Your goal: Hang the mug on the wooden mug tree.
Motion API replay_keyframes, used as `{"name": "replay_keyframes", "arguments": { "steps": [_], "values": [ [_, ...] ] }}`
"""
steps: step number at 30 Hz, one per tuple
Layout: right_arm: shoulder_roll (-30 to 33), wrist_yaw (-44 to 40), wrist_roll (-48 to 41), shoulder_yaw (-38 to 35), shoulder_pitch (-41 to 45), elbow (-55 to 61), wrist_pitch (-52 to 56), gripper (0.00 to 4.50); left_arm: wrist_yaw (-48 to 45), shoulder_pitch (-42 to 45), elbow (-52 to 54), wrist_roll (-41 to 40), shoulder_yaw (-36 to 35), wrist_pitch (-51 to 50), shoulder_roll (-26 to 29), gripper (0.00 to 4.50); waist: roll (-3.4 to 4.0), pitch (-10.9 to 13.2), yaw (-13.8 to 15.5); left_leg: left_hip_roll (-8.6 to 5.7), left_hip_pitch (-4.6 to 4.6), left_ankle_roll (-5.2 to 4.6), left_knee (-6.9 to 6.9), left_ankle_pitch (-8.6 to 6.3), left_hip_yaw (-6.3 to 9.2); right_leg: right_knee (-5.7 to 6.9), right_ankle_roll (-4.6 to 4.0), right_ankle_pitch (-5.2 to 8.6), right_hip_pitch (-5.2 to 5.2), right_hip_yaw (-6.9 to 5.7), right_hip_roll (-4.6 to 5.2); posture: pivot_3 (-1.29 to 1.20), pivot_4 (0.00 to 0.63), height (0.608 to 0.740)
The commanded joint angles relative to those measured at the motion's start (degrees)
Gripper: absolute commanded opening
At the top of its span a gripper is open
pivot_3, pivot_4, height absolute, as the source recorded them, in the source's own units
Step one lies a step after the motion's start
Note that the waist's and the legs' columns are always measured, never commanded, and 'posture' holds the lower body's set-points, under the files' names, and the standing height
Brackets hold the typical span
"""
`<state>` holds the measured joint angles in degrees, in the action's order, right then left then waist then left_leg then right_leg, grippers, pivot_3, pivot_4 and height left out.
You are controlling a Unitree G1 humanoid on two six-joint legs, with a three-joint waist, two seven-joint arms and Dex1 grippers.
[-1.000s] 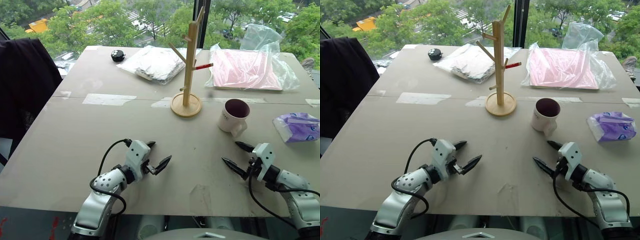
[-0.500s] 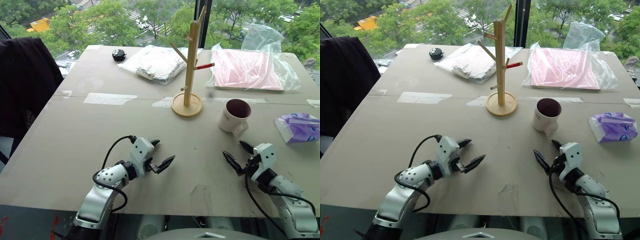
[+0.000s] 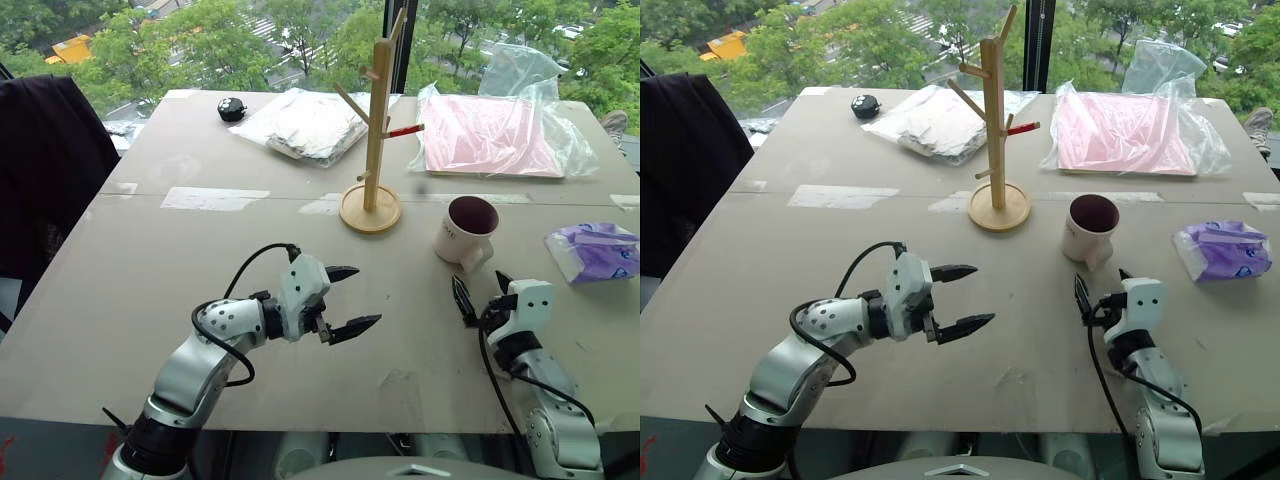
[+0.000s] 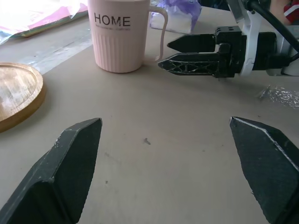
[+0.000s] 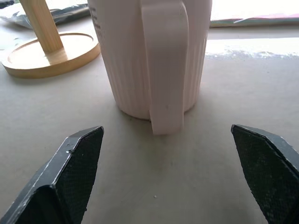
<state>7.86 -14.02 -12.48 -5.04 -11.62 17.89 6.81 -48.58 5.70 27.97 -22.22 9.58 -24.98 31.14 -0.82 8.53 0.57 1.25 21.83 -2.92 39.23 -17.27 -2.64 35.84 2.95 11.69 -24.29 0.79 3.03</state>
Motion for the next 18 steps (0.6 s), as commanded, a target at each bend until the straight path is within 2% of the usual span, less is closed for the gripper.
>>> {"name": "replay_keyframes", "arguments": {
  "steps": [1,9,12,16,18],
  "values": [
    [-0.2,1.3,0.3,-1.6,1.8,-1.1,-2.4,4.43,-0.8,1.1,3.4,-2.2,-0.4,-1.2,0.8,4.5,0.03,0.0,0.0,0.0,0.0,0.0,0.0,0.0,-0.01,0.0,0.0,0.0,0.0,0.01,0.0,0.0,0.15,0.74],
    [-0.1,1.5,0.5,-2.2,4.3,-4.0,-3.7,4.43,-0.4,1.8,4.1,-2.3,0.2,-2.4,1.6,4.5,0.04,0.0,-0.1,-0.01,0.0,0.0,-0.01,0.0,-0.02,0.0,0.0,0.0,0.0,0.03,-0.03,0.0,0.15,0.74],
    [-0.1,1.3,0.7,-2.2,4.4,-4.4,-4.3,3.64,0.0,1.6,4.4,-2.0,0.1,-2.4,1.8,4.5,0.05,0.0,-0.1,-0.01,0.0,0.01,-0.01,0.01,-0.03,0.0,0.0,0.0,0.0,0.05,-0.03,0.0,0.15,0.74],
    [0.0,1.2,0.9,-2.0,4.7,-4.7,-4.6,1.88,0.4,1.2,4.1,-1.1,0.5,-1.9,1.8,4.5,0.05,0.0,-0.1,0.0,-0.01,0.0,-0.01,0.01,-0.04,0.0,0.0,0.0,0.0,0.06,-0.04,0.0,0.15,0.74],
    [0.1,1.1,1.0,-1.9,4.7,-5.0,-4.8,0.82,0.5,1.1,4.1,-1.0,0.6,-1.9,1.7,4.5,0.05,0.0,-0.1,-0.01,-0.01,0.01,-0.01,0.01,-0.03,0.0,0.0,0.0,0.0,0.06,-0.04,0.0,0.15,0.74]
  ]
}}
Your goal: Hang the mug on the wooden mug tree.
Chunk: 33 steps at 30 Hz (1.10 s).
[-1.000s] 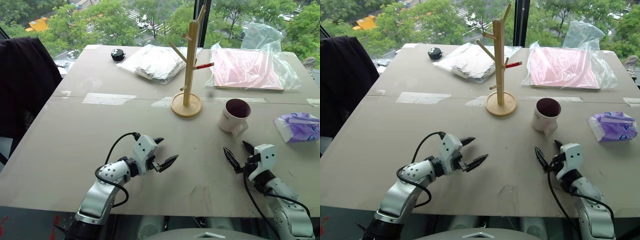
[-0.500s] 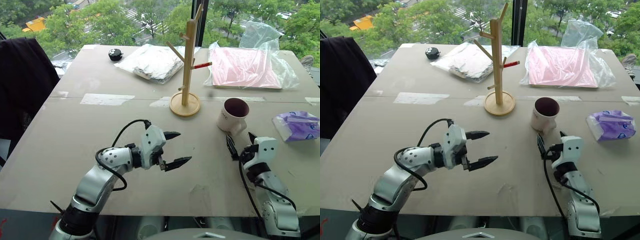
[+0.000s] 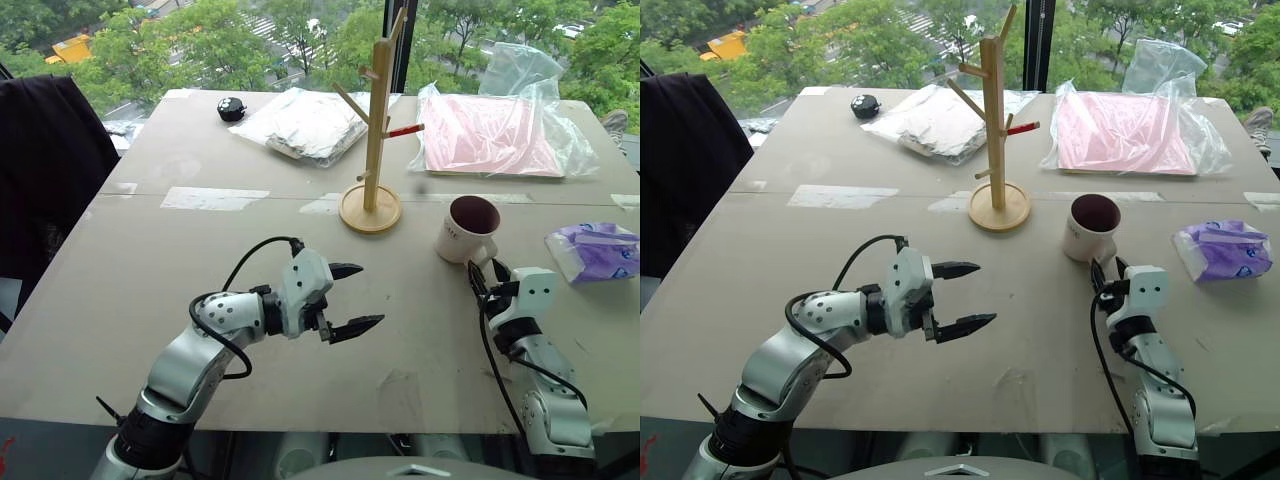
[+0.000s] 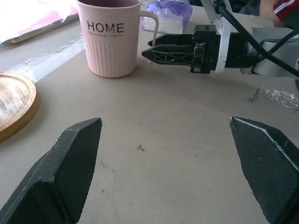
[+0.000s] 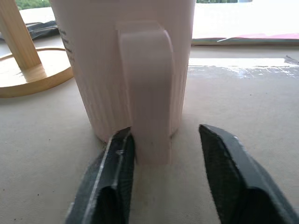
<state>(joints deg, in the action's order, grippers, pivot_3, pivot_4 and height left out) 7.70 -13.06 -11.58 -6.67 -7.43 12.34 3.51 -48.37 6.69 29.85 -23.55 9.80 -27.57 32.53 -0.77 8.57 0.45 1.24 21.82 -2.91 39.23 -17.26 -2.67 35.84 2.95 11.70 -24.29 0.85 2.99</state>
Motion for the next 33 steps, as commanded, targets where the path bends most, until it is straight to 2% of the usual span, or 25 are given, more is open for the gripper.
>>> {"name": "replay_keyframes", "arguments": {
  "steps": [1,2,3,11,15,17,21,24,28,33],
  "values": [
    [0.2,0.1,0.1,-0.3,0.6,0.5,-1.5,0.45,0.4,0.1,2.2,0.4,0.4,0.7,0.3,4.5,0.0,0.0,0.0,0.0,0.0,0.0,0.0,0.0,0.0,0.0,0.0,0.0,0.0,0.0,0.0,0.0,0.15,0.74],
    [0.3,0.0,0.3,-0.2,0.6,0.3,-1.5,0.08,0.4,0.1,2.2,0.4,0.5,0.7,0.3,4.5,0.0,0.0,0.0,0.0,0.0,0.0,0.0,0.0,0.0,0.0,0.0,0.0,0.0,0.0,0.0,0.0,0.15,0.74],
    [0.4,0.0,0.5,-0.1,0.6,0.0,-1.5,0.02,0.4,0.1,2.2,0.5,0.4,0.8,0.4,4.5,0.0,0.0,0.0,0.0,0.0,0.0,0.0,0.0,0.0,0.0,0.0,0.0,0.0,0.0,0.0,0.0,0.15,0.74],
    [1.9,-1.3,2.8,1.4,2.2,-2.0,-2.0,0.02,1.0,-0.6,1.7,0.1,-0.8,1.6,-0.2,4.5,0.0,0.0,-0.4,0.0,-0.04,0.0,0.0,0.0,-0.02,0.02,0.0,0.0,0.02,0.03,-0.01,0.0,0.15,0.74],
    [6.5,-5.9,3.5,2.7,6.0,-2.4,-2.9,0.02,2.8,-2.4,1.3,-3.1,-3.1,3.1,-4.5,4.5,-0.02,0.0,-1.2,-0.02,-0.04,0.0,0.02,0.0,-0.1,0.01,0.01,-0.01,0.02,0.12,0.02,0.0,0.15,0.74],
    [10.5,-11.2,2.4,3.3,9.9,-3.1,-2.3,0.02,3.9,-3.6,0.8,-3.0,-3.8,5.6,-6.8,4.5,0.01,0.0,-1.3,-0.02,-0.04,0.0,0.02,0.0,-0.06,0.01,0.01,-0.01,0.03,0.08,0.0,0.0,0.15,0.74],
    [22.7,-26.7,1.7,5.1,23.8,-10.5,-4.1,0.02,9.4,-6.1,-0.2,-3.7,-6.8,13.7,-15.9,4.5,0.09,0.2,-1.3,-0.04,-0.07,-0.01,0.04,0.01,-0.11,0.02,0.0,-0.03,0.04,0.12,0.0,0.0,0.15,0.74],
    [28.1,-36.5,1.5,7.3,35.2,-19.5,-7.2,0.02,12.1,-7.5,0.6,-1.9,-7.4,18.2,-19.4,4.5,0.04,0.2,-1.2,-0.17,-0.08,-0.02,0.09,0.01,-0.06,0.02,-0.01,-0.04,0.09,0.09,-0.01,0.0,0.15,0.74],
    [30.0,-46.7,3.0,10.1,51.5,-34.4,-12.7,0.02,16.5,-7.3,1.7,2.8,-7.0,23.0,-21.5,4.5,0.04,0.2,-1.2,-0.14,-0.07,-0.02,0.02,0.01,0.06,0.01,-0.02,-0.04,0.1,0.01,-0.18,0.0,0.15,0.74],
    [28.8,-54.1,6.2,13.0,66.4,-52.5,-21.1,0.02,21.9,-3.9,2.4,7.5,-5.5,24.7,-23.5,4.5,0.05,0.2,-1.1,-0.04,-0.04,-0.02,0.02,0.01,-0.02,-0.04,0.17,-0.15,0.1,0.04,-0.09,0.0,0.15,0.74]
  ]
}}
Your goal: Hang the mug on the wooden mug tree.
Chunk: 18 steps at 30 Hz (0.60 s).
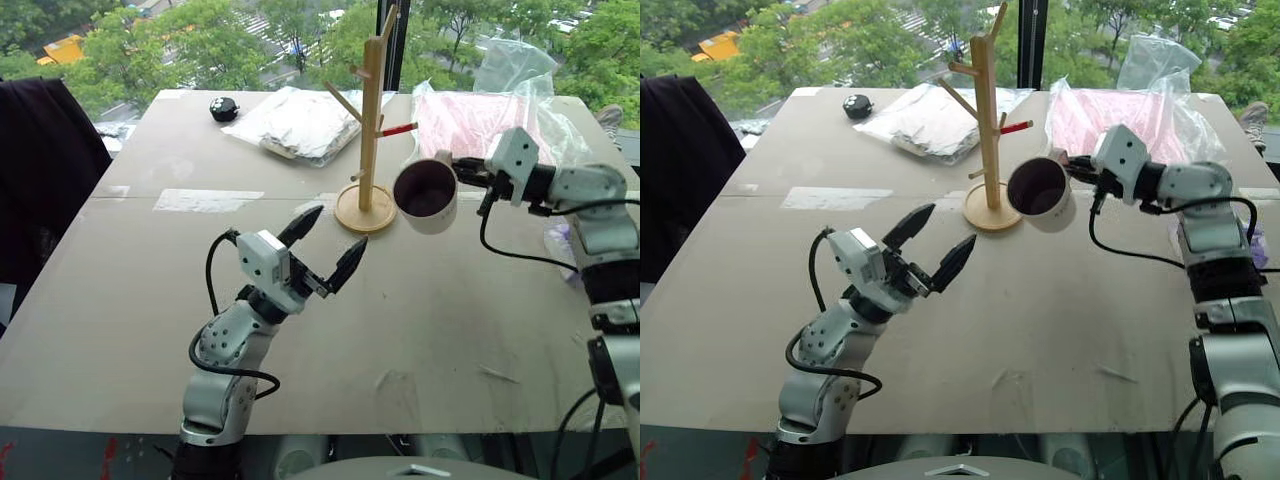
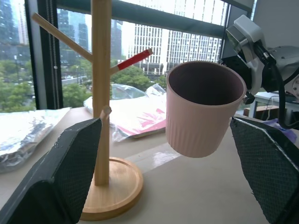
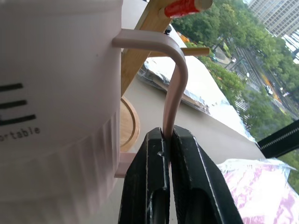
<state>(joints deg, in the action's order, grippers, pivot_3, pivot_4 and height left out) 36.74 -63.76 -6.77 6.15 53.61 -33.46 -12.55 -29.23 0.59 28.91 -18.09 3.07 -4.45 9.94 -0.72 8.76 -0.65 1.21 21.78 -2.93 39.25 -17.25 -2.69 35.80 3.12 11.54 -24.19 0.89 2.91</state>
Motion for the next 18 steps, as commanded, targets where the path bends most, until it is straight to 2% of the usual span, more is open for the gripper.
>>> {"name": "replay_keyframes", "arguments": {
  "steps": [1,8,18],
  "values": [
    [-0.6,-4.0,2.3,0.7,8.0,-10.0,-7.0,0.02,3.5,2.9,3.7,2.7,1.7,1.4,-1.2,4.5,0.0,0.0,0.0,-0.01,0.03,0.0,0.0,0.0,0.0,-0.02,0.01,0.0,0.0,-0.01,0.06,0.0,0.15,0.74],
    [-2.3,-5.1,6.1,1.3,18.5,-24.4,-15.9,0.02,6.6,4.0,5.0,4.2,3.5,1.1,-2.0,4.5,0.03,0.0,-0.1,-0.01,0.09,0.22,-0.07,0.12,-0.04,-0.09,0.03,-0.02,-0.04,-0.07,0.25,0.0,0.15,0.74],
    [-4.3,-5.1,7.6,0.6,23.6,-30.1,-19.3,0.02,7.0,4.1,3.6,2.6,4.4,1.1,-2.3,4.5,0.1,0.1,-0.2,0.02,0.06,0.22,-0.09,0.11,-0.04,0.01,-0.18,0.09,-0.07,-0.09,0.33,0.0,0.15,0.74]
  ]
}}
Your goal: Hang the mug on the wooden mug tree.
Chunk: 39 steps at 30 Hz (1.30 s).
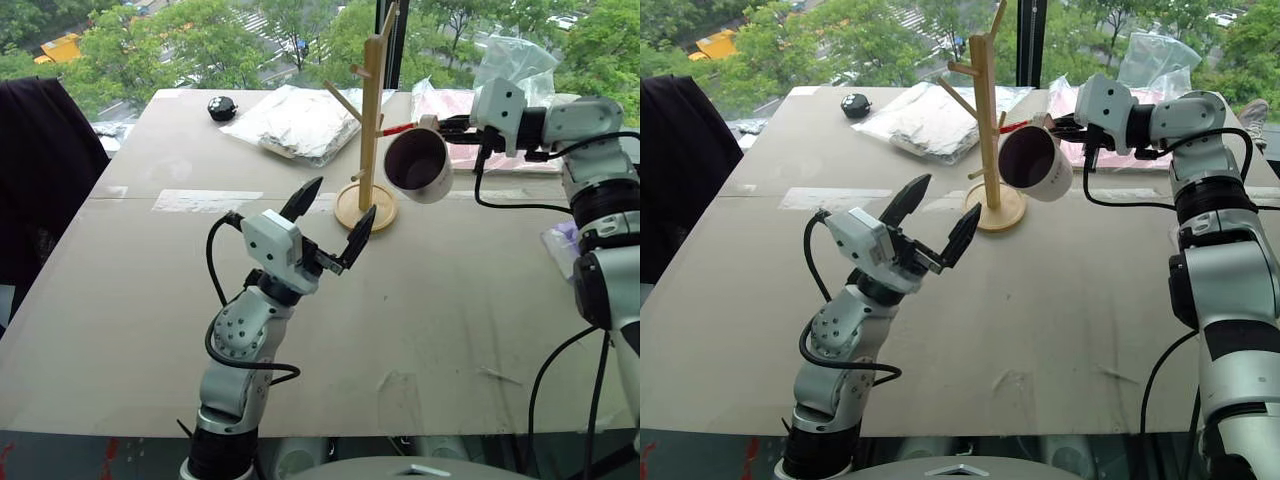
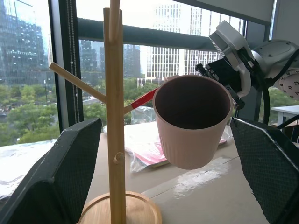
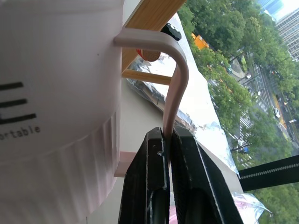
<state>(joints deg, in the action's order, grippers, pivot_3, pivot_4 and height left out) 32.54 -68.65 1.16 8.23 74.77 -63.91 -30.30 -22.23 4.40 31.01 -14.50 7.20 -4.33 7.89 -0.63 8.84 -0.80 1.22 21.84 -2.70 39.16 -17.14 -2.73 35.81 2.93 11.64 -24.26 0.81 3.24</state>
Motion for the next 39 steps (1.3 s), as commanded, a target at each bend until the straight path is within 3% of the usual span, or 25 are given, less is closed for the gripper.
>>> {"name": "replay_keyframes", "arguments": {
  "steps": [1,10,13,21,23,28,32,35,36,39],
  "values": [
    [-0.4,-0.1,-0.1,-1.3,2.8,0.2,-1.5,0.02,0.0,0.2,1.2,-1.3,0.4,0.9,-0.5,4.5,0.0,0.0,0.0,0.0,0.0,0.0,0.0,0.0,0.01,0.01,0.0,0.0,0.0,0.0,0.01,0.0,0.15,0.74],
    [-2.4,1.3,2.9,-0.6,6.3,-2.5,-0.2,0.02,-0.2,0.0,0.2,-1.6,1.4,1.4,-0.8,4.5,0.09,0.1,0.0,-0.04,0.04,0.05,0.0,0.02,0.02,-0.01,0.0,0.0,-0.01,-0.08,0.35,0.0,0.15,0.74],
    [-2.9,1.4,3.3,-0.9,7.0,-3.1,0.3,0.71,0.1,-0.1,0.1,-1.5,1.1,1.8,-0.8,4.5,0.09,0.1,0.0,-0.05,0.05,0.06,0.0,0.03,0.03,-0.02,0.0,0.0,-0.02,-0.1,0.36,0.0,0.15,0.74],
    [-1.2,6.5,2.4,-3.2,5.7,-4.3,1.3,4.09,0.4,-0.7,0.3,-0.8,1.5,1.7,-0.3,4.5,0.1,0.1,0.0,-0.05,0.05,0.06,0.0,0.03,0.03,-0.01,0.0,0.0,-0.02,-0.1,0.38,0.0,0.15,0.74],
    [0.0,6.7,1.2,-4.5,3.7,-3.8,2.1,4.09,0.1,-1.5,0.5,-0.5,1.6,1.1,0.5,4.5,0.1,0.1,0.1,-0.06,0.07,0.06,0.0,0.03,0.04,-0.02,0.0,0.0,-0.02,-0.11,0.38,0.0,0.15,0.74],
    [1.0,1.8,-8.6,-11.4,-10.6,7.1,11.9,4.09,-0.5,-6.0,-1.4,-1.3,0.2,-3.8,3.9,4.5,0.06,0.0,0.2,-0.07,0.11,-0.01,-0.03,-0.01,0.14,-0.13,0.0,0.0,0.04,-0.09,0.45,0.0,0.15,0.74],
    [0.5,0.3,-18.6,-13.6,-34.7,34.1,28.2,4.09,-2.0,-11.5,-4.1,1.4,-0.3,-6.1,9.4,4.5,0.15,0.1,0.1,-0.05,0.12,-0.17,-0.09,-0.1,0.2,-0.05,0.23,-0.13,-0.01,-0.07,0.44,0.0,0.15,0.74],
    [-0.9,6.0,-23.4,-14.8,-51.6,52.4,37.9,4.09,-2.8,-14.7,-4.4,0.9,-1.5,-7.1,11.8,4.5,0.26,0.1,0.3,0.0,0.14,-0.2,-0.22,-0.12,0.37,-0.02,0.23,-0.1,-0.06,-0.21,0.43,0.0,0.15,0.74],
    [-1.2,7.4,-23.5,-14.6,-56.5,56.9,39.1,4.31,-3.4,-15.8,-4.0,0.1,-1.9,-7.4,12.1,4.5,0.37,0.2,0.1,0.0,0.13,-0.2,-0.22,-0.12,0.37,-0.02,0.23,-0.1,-0.06,-0.22,0.43,0.0,0.15,0.74],
    [-1.5,11.8,-23.0,-15.0,-67.4,65.9,41.4,4.31,-4.6,-17.9,-2.9,-1.3,-2.3,-8.8,13.2,4.5,0.39,0.2,0.1,-0.05,0.0,-0.2,-0.21,-0.13,0.26,0.03,0.01,0.02,0.0,-0.2,0.46,0.0,0.15,0.74]
  ]
}}
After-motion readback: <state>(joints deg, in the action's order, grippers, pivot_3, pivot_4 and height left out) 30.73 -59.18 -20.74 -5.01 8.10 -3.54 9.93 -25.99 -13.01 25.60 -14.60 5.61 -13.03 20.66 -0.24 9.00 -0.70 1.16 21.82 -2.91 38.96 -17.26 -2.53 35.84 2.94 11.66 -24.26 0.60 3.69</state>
